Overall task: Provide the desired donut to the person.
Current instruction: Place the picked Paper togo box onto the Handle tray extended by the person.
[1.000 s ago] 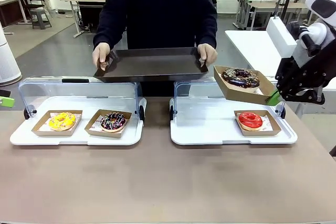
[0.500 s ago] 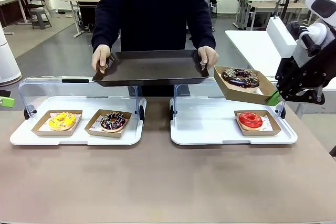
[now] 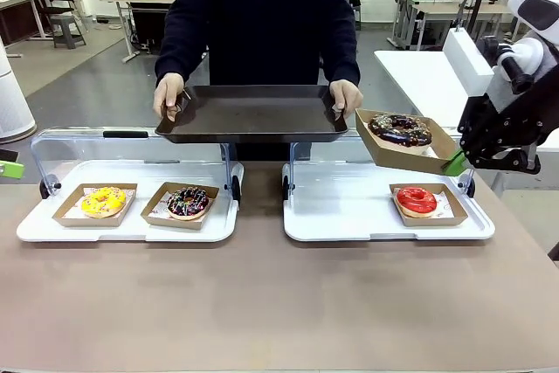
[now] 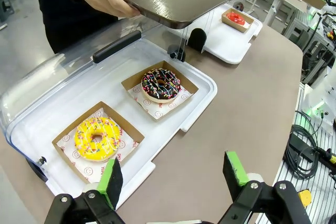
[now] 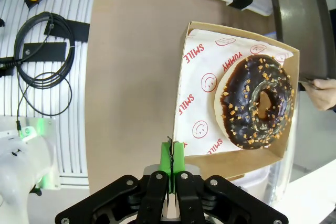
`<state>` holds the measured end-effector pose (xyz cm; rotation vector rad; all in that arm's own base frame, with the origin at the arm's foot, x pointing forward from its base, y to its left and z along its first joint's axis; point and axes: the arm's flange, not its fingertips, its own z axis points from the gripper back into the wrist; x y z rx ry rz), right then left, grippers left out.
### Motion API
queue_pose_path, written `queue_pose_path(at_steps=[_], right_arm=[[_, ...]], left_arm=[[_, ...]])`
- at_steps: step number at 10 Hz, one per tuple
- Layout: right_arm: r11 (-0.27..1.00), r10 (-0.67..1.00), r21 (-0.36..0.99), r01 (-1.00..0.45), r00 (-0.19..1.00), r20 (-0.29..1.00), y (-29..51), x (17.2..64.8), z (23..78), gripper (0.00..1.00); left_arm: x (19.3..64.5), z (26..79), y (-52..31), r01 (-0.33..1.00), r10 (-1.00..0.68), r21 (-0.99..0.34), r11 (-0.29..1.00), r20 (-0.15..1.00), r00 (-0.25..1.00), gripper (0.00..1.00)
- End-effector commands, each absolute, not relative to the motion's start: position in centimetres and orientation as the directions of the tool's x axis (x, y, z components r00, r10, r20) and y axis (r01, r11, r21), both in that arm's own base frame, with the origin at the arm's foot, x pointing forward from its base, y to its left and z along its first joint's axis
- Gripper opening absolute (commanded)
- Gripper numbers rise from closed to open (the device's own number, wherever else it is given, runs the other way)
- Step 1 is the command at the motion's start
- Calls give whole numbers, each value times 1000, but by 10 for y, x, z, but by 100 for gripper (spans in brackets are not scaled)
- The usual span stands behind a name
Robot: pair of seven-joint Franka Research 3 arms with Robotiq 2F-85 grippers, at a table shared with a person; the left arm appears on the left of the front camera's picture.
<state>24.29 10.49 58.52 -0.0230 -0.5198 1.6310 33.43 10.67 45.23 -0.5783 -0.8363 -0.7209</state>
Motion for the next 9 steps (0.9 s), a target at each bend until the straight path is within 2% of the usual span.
queue_pose_path(at_steps=[1,3,5,7,9], right_arm=[[-28,939,-397,-917,-160,303,136,269,618,2],[-2,949,-367,-930,-117,292,194,322,659,2],[33,960,-343,-939,-67,274,246,379,668,2],[96,968,-345,-934,7,252,284,432,644,2],[130,966,-387,-913,29,256,297,470,612,2]], left_arm=[[335,451,108,772,-332,-162,615,834,440,100],[335,451,108,772,-332,-162,615,834,440,100],[335,451,108,772,-332,-162,615,834,440,100],[335,451,108,772,-332,-162,615,834,440,100],[335,451,108,772,-332,-162,615,834,440,100]])
